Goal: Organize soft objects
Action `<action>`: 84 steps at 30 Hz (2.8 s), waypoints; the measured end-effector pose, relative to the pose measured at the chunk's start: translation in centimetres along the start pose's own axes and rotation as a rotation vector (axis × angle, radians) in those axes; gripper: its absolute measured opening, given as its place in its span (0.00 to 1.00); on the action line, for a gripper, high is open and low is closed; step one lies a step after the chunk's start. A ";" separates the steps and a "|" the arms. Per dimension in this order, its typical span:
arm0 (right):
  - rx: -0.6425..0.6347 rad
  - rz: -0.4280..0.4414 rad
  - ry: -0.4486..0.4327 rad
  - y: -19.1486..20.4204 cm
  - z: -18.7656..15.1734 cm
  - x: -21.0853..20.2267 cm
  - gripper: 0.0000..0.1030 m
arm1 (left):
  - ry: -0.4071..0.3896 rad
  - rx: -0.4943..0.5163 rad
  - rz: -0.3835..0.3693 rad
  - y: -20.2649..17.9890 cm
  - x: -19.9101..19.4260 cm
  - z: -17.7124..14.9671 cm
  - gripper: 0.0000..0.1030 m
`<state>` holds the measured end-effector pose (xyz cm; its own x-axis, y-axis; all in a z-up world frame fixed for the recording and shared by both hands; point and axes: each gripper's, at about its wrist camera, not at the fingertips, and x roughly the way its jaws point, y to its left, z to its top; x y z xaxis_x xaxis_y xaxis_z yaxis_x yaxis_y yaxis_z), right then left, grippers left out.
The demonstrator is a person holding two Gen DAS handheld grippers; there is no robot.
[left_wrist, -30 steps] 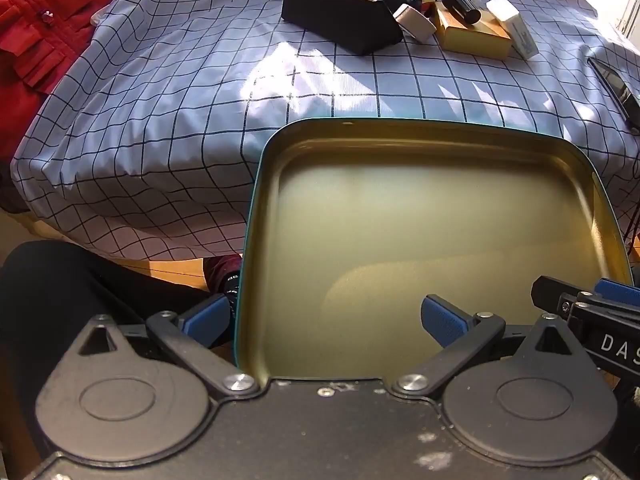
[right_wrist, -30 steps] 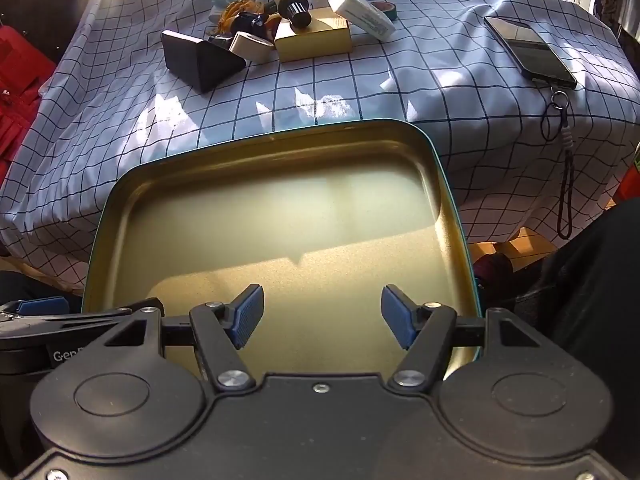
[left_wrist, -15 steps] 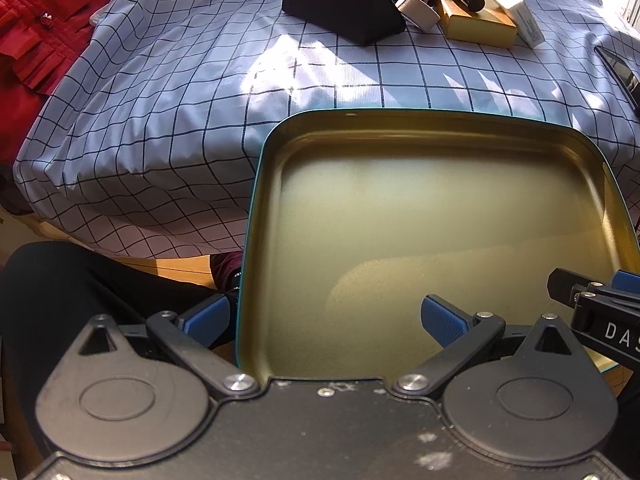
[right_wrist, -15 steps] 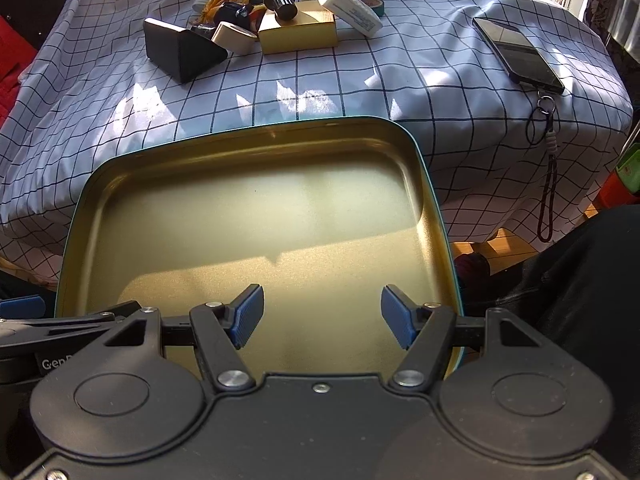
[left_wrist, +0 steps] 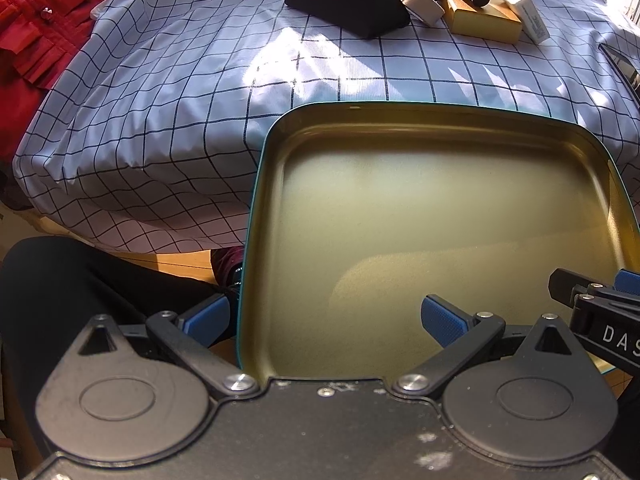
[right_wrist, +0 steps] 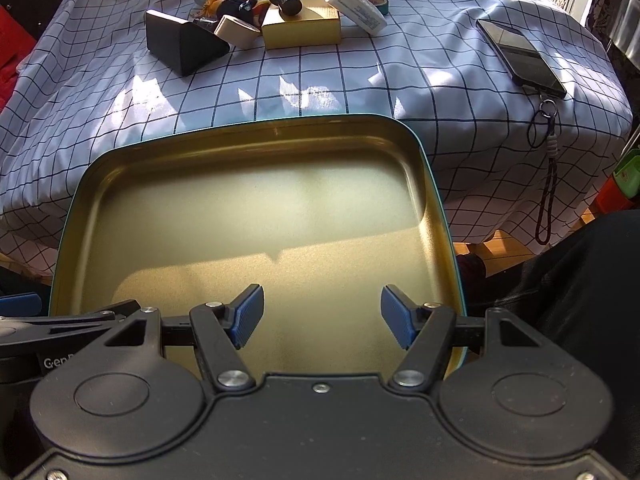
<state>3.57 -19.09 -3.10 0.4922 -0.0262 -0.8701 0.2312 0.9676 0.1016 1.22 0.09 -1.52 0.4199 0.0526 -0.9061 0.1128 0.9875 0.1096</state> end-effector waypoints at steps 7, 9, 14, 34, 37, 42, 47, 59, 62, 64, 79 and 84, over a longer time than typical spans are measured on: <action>0.001 0.001 0.001 0.0 0.0 0.0 0.60 | 0.006 -0.002 -0.003 0.0 0.2 0.1 1.00; 0.001 0.004 0.003 0.1 -0.1 0.0 0.60 | 0.008 -0.002 -0.003 0.0 0.3 0.1 1.00; 0.002 0.010 0.008 0.1 -0.1 0.2 0.60 | 0.011 -0.001 -0.004 0.0 0.4 0.1 1.00; -0.001 0.023 0.022 0.0 -0.1 0.4 0.60 | 0.021 0.003 -0.008 -0.1 1.0 0.2 1.00; 0.000 0.024 0.023 0.0 -0.1 0.4 0.60 | 0.022 0.002 -0.008 -0.1 1.0 0.2 1.00; 0.000 0.024 0.022 0.0 -0.1 0.4 0.60 | 0.020 0.002 -0.007 -0.2 1.0 0.2 1.00; 0.001 0.026 0.022 0.0 -0.1 0.4 0.60 | 0.018 0.002 -0.008 -0.2 1.0 0.3 1.00; 0.015 0.040 0.009 -0.4 1.9 0.0 0.60 | -0.037 0.006 -0.018 -0.3 -0.4 2.7 0.99; 0.015 0.044 -0.001 -0.5 2.9 -0.1 0.60 | -0.053 0.009 -0.017 -0.5 -0.7 4.0 0.99; 0.016 0.048 -0.007 -0.6 3.7 -0.1 0.60 | -0.058 0.014 -0.017 -0.6 -0.8 4.8 0.99; 0.026 0.096 -0.082 -1.9 11.4 0.8 0.60 | -0.119 0.041 -0.054 -1.2 -0.1 14.0 0.99; 0.033 0.088 -0.149 -2.7 15.1 0.9 0.60 | -0.208 0.049 -0.033 -1.3 -0.2 18.4 0.99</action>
<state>16.09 -25.57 3.13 0.6298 0.0186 -0.7765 0.2085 0.9590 0.1921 17.56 -3.92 6.00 0.5913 -0.0160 -0.8063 0.1712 0.9795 0.1062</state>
